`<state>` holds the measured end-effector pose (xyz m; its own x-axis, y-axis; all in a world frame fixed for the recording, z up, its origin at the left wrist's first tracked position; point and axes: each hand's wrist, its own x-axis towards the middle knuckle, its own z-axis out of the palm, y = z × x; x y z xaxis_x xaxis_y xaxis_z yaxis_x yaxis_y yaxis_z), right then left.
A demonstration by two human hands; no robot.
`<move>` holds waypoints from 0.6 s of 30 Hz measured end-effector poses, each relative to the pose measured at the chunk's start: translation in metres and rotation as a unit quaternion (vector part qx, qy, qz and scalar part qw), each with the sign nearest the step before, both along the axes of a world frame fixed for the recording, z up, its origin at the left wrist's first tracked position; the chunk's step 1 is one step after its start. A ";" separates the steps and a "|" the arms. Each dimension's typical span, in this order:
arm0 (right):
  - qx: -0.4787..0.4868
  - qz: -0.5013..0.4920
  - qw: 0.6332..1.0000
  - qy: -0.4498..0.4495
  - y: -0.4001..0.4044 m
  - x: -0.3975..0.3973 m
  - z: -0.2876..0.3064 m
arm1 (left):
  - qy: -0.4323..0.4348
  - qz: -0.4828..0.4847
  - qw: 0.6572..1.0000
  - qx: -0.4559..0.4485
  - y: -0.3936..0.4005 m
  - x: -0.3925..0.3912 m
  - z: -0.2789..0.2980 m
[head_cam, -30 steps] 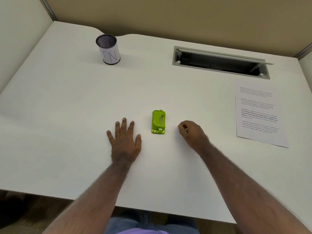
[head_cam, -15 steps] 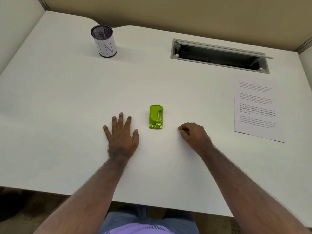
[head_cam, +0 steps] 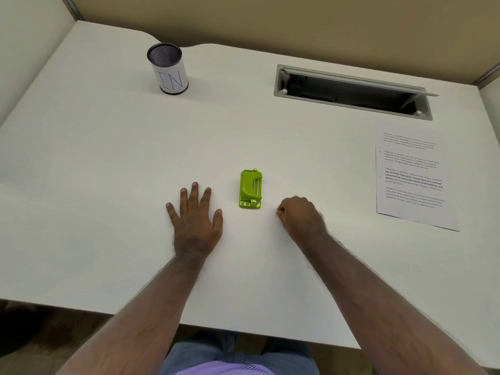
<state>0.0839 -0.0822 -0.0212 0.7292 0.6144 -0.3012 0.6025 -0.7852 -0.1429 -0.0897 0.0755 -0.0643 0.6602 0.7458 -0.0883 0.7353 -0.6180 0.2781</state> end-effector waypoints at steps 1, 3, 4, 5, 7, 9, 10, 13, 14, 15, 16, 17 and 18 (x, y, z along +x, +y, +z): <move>-0.007 -0.001 1.000 -0.008 0.002 -0.002 0.000 | 0.002 0.000 1.000 0.001 0.000 0.000 0.000; -0.020 0.003 1.000 -0.021 0.006 -0.005 -0.001 | 0.003 -0.001 1.000 0.001 0.000 -0.001 -0.001; -0.025 0.003 0.999 -0.023 0.009 -0.007 -0.001 | 0.002 -0.001 1.000 0.002 0.000 -0.001 -0.001; -0.029 -0.001 0.999 -0.021 0.010 -0.008 -0.002 | 0.003 -0.001 1.000 0.002 0.000 -0.001 -0.002; -0.030 -0.008 0.999 -0.021 0.012 -0.011 -0.005 | 0.003 -0.001 1.000 0.002 0.001 -0.001 -0.003; -0.025 -0.007 0.999 -0.034 0.012 -0.015 -0.008 | 0.004 -0.003 1.000 0.001 0.001 0.000 -0.003; -0.023 -0.007 0.999 -0.042 0.012 -0.017 -0.009 | 0.005 -0.003 1.000 0.000 0.001 0.000 -0.003; -0.013 -0.023 0.999 -0.042 0.011 -0.020 -0.011 | 0.005 -0.003 1.000 -0.004 0.001 -0.001 -0.003; 0.000 -0.041 0.999 -0.026 0.009 -0.018 -0.010 | 0.004 -0.004 1.000 -0.005 0.001 -0.001 -0.002; 0.022 -0.067 0.998 0.003 0.007 -0.013 -0.009 | 0.004 -0.004 1.000 -0.007 0.002 -0.001 -0.002; 0.052 -0.098 0.993 0.040 0.004 -0.005 -0.007 | 0.004 -0.004 1.000 -0.010 0.002 -0.001 -0.002; 0.091 -0.133 0.984 0.077 0.000 0.003 -0.003 | 0.004 -0.004 1.000 -0.014 0.003 -0.001 -0.001; 0.137 -0.170 0.970 0.110 -0.004 0.013 0.002 | 0.005 -0.005 1.000 -0.017 0.003 -0.001 -0.001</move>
